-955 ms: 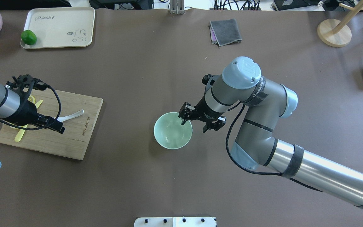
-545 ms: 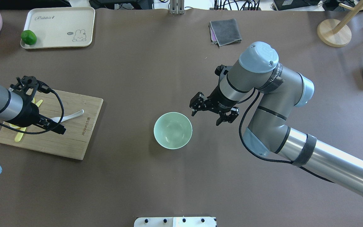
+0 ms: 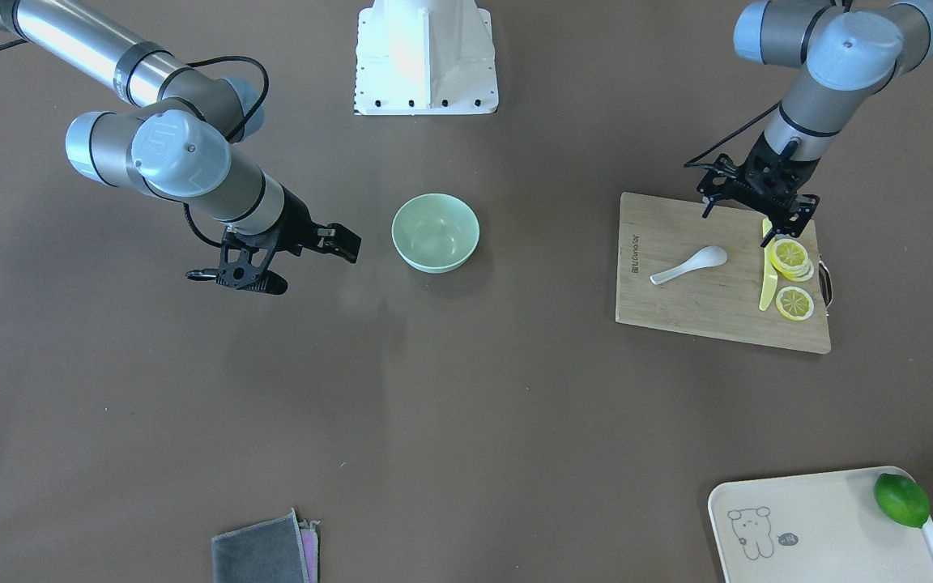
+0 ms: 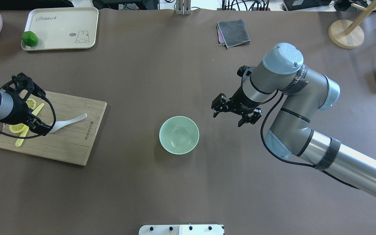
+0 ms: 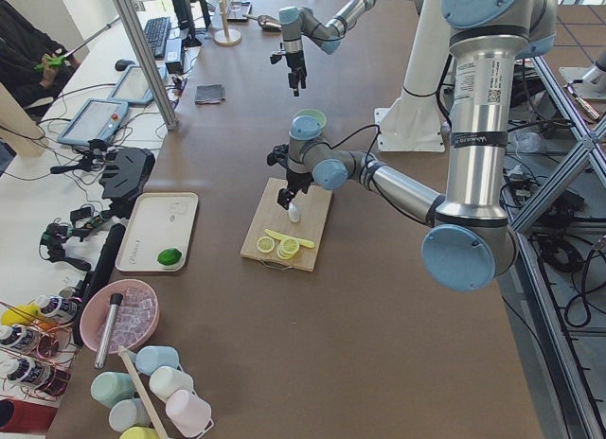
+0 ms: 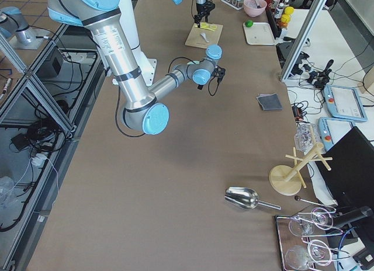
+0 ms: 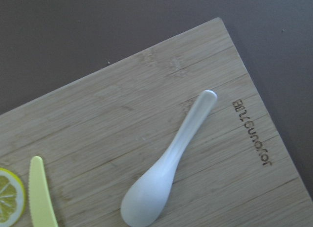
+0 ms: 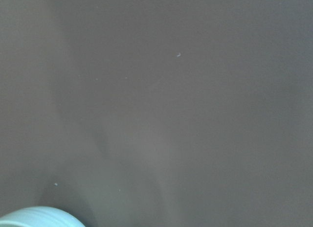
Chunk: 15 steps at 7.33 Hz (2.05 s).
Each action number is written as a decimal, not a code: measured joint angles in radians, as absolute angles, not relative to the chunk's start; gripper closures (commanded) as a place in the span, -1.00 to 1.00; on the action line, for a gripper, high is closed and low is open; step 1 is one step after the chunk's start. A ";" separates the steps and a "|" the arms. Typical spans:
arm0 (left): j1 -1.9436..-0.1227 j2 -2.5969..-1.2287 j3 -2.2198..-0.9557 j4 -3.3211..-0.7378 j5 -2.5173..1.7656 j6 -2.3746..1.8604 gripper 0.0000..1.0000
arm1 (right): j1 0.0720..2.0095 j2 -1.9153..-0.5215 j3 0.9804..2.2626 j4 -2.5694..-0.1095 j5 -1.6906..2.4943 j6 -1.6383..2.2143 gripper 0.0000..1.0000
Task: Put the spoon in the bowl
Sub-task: 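Release the bowl and lift the right gripper while the left gripper reaches the spoon, then grasp the white spoon handle with the left gripper while the right arm withdraws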
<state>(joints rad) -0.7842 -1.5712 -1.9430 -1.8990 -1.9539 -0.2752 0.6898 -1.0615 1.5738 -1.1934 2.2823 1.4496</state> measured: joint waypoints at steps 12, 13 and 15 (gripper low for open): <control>-0.683 -1.663 -1.848 -1.890 -1.958 -0.072 -0.93 | 0.963 -1.304 1.749 -1.674 2.210 0.461 -1.00; -0.692 -1.670 -1.832 -1.890 -1.967 -0.052 -0.93 | 0.967 -1.315 1.750 -1.675 2.210 0.449 -1.00; -0.721 -1.689 -1.798 -1.888 -1.972 -0.015 -0.93 | 0.977 -1.330 1.755 -1.675 2.213 0.434 -1.00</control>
